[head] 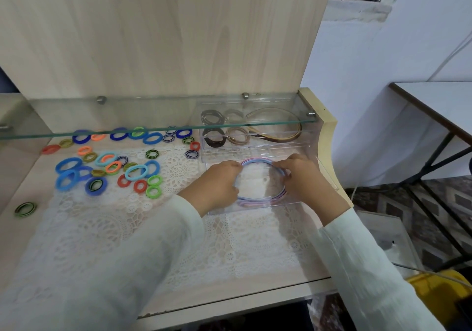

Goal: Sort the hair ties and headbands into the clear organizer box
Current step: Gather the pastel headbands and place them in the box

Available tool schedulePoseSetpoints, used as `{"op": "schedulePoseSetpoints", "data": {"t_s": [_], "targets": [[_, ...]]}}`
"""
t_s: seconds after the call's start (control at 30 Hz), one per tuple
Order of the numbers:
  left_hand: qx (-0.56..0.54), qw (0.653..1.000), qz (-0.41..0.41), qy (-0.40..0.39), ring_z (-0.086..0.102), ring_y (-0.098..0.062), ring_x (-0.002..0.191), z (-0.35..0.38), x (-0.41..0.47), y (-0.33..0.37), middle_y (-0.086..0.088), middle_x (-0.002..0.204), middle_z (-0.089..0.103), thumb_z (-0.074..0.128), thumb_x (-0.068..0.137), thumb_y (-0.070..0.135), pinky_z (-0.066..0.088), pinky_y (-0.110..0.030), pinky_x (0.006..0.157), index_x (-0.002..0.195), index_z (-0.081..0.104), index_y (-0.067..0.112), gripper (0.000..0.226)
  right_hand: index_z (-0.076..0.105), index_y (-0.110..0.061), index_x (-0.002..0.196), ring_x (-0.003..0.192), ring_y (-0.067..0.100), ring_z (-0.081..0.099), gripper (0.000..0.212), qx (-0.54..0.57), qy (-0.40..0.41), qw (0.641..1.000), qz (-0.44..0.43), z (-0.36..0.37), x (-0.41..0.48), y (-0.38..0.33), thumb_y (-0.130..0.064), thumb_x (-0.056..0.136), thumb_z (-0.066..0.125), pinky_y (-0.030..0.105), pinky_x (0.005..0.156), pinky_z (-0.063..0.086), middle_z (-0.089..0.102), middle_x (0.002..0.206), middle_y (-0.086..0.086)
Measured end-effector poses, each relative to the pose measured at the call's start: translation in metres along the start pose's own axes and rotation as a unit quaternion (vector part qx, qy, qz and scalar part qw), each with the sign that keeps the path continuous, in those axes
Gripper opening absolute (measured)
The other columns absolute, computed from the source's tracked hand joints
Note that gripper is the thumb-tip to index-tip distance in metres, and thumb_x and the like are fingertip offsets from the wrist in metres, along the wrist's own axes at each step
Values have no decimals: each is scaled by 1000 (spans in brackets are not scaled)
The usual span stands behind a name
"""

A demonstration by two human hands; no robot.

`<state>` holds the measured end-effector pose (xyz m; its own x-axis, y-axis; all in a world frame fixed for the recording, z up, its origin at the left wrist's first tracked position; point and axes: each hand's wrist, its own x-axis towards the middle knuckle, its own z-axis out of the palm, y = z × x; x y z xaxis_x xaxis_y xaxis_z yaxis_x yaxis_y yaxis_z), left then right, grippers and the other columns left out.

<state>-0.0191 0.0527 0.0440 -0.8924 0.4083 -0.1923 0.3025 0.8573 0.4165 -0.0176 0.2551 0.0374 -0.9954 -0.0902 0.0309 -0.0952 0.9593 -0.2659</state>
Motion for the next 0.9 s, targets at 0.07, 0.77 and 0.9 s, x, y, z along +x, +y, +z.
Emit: {"op": "schedulePoseSetpoints", "data": {"t_s": [0.07,0.77,0.9], "targets": [[-2,1000,-4,8,27,-20,145,1,0,2,0,160,25,55,99,14,23,-26,114,153,30,13,60,60,-22,130,106,31,55,48,-5,-6,1000,-2,1,1,0,0,87,51,29,88,42,57,117,13],[19,996,-39,82,4,-16,152,12,-23,-5,-1,166,6,31,104,38,2,-27,120,158,10,13,63,60,-8,89,84,24,53,37,59,29,998,5,15,-6,-22,-32,101,35,32,71,41,55,89,7],[4,996,-42,82,2,-14,151,12,-25,-4,1,166,4,32,105,36,1,-25,119,158,8,13,63,59,-6,90,83,27,53,36,63,53,995,53,11,-7,-17,-30,101,35,32,69,38,56,89,11]]}}
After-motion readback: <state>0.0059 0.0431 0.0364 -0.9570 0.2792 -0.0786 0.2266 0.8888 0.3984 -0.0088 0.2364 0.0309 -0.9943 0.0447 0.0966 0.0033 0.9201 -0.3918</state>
